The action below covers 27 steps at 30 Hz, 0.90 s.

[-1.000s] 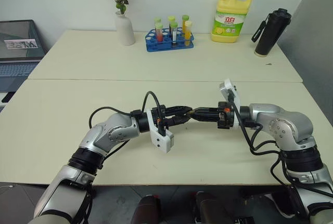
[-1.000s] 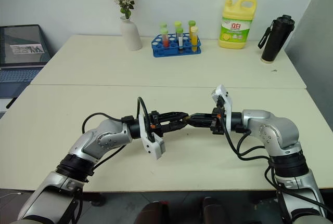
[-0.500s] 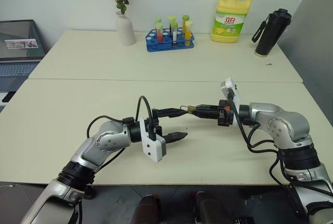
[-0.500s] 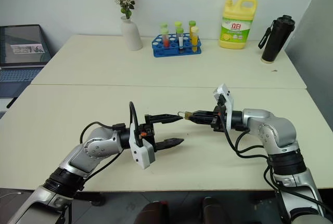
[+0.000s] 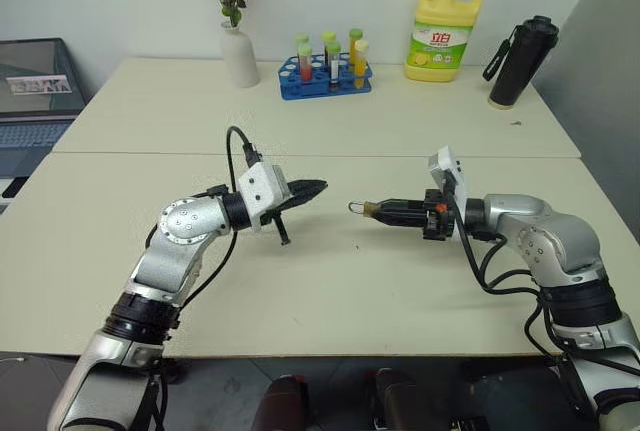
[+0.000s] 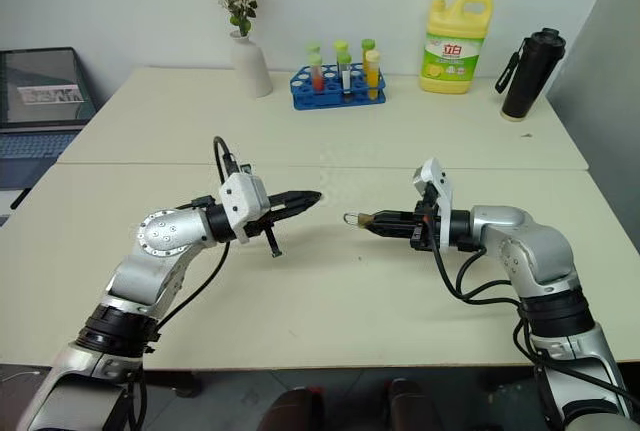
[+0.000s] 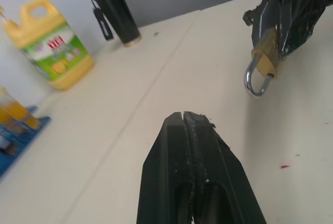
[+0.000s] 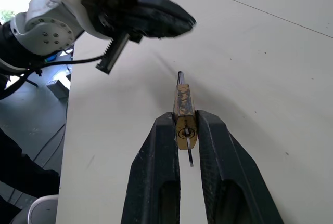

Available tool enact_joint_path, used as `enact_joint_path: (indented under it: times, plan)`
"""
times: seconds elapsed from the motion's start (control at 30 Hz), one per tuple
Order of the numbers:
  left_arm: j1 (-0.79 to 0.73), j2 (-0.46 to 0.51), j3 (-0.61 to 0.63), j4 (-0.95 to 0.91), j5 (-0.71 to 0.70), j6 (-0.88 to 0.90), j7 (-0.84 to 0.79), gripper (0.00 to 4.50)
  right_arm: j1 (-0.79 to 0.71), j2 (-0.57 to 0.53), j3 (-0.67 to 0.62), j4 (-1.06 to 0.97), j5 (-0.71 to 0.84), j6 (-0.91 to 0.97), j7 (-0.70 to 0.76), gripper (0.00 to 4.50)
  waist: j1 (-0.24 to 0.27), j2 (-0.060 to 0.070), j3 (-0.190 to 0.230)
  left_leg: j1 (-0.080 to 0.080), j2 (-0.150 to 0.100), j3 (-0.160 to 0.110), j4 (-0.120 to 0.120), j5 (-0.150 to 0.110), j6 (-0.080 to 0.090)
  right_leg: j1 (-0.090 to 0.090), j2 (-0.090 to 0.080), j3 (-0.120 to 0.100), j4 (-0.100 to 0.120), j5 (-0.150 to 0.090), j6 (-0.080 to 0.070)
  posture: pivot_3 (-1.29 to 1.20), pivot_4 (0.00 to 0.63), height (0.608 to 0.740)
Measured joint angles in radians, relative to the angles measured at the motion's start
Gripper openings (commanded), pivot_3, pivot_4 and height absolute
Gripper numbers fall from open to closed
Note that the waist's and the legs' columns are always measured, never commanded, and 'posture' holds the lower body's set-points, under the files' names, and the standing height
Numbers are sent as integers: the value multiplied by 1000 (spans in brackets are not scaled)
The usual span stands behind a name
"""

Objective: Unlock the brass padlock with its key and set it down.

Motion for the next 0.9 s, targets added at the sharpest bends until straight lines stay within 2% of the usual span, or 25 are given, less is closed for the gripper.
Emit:
enact_joint_path:
  times: [0.4,0.9]
  plan:
    - [-22,-131,-1,15,-20,137,-82,0,6,0,-17,-53,49,35,-8,155,0,0,0,0,0,0,0,0,0,0,0,1,0,0,0,0,150,740]
    - [26,-122,32,-120,-42,261,-101,0,6,0,-18,-52,46,39,-16,155,0,0,0,0,0,0,0,0,0,0,0,1,0,0,0,0,150,740]
